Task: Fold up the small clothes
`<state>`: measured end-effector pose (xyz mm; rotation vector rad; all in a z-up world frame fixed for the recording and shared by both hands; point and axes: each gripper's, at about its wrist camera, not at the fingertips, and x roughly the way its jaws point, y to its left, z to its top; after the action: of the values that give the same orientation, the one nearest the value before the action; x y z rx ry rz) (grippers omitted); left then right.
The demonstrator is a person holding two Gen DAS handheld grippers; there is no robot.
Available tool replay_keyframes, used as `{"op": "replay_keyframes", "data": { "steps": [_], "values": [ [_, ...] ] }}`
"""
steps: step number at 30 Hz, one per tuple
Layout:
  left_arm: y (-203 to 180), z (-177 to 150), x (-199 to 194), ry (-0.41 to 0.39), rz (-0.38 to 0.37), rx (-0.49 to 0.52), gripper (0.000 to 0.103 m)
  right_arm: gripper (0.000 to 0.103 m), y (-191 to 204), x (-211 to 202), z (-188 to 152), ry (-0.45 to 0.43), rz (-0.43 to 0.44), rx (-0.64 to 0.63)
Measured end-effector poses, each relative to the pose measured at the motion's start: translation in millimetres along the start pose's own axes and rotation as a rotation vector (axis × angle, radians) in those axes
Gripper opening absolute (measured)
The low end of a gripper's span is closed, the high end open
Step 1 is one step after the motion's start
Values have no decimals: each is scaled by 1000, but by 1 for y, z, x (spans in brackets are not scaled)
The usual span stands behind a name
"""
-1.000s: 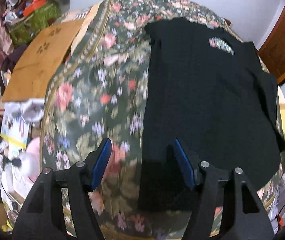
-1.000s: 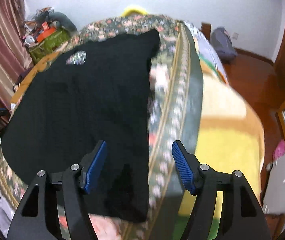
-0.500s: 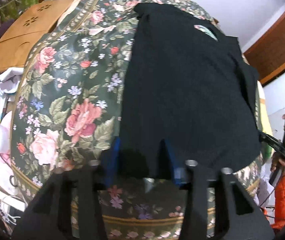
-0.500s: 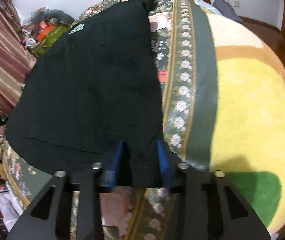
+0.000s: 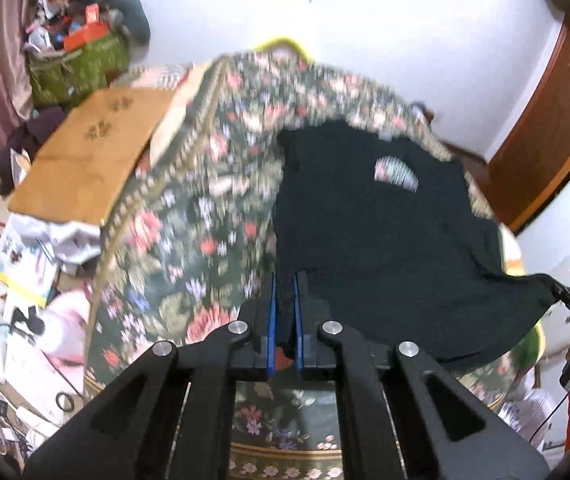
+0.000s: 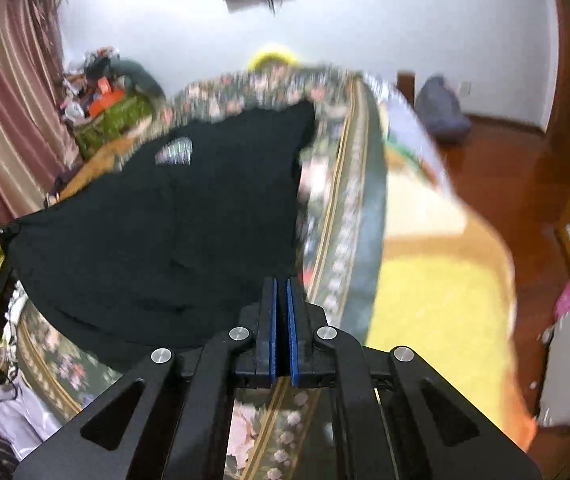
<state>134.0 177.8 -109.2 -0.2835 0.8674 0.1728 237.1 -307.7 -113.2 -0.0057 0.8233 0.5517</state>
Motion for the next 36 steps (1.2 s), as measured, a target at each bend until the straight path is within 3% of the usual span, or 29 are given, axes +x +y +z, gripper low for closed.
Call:
{"op": "replay_keyframes", "data": {
  "steps": [10,17,23,30,36],
  "values": [
    [-25,61,-60,-188,-33,29,6,4,24,-40,64,-197,7,-54],
    [-38,119,-73,-268,-47,23,6,4,33,-31,119,-279,4,-98],
    [-32,173,-12,-205,7,-24,6,4,27,10,156,-247,-15,-88],
    [2,205,112,-73,136,-74,6,4,2,96,182,-127,-61,-49],
    [23,221,217,50,149,-105,6,4,-25,178,197,-5,-101,-4]
  ]
}}
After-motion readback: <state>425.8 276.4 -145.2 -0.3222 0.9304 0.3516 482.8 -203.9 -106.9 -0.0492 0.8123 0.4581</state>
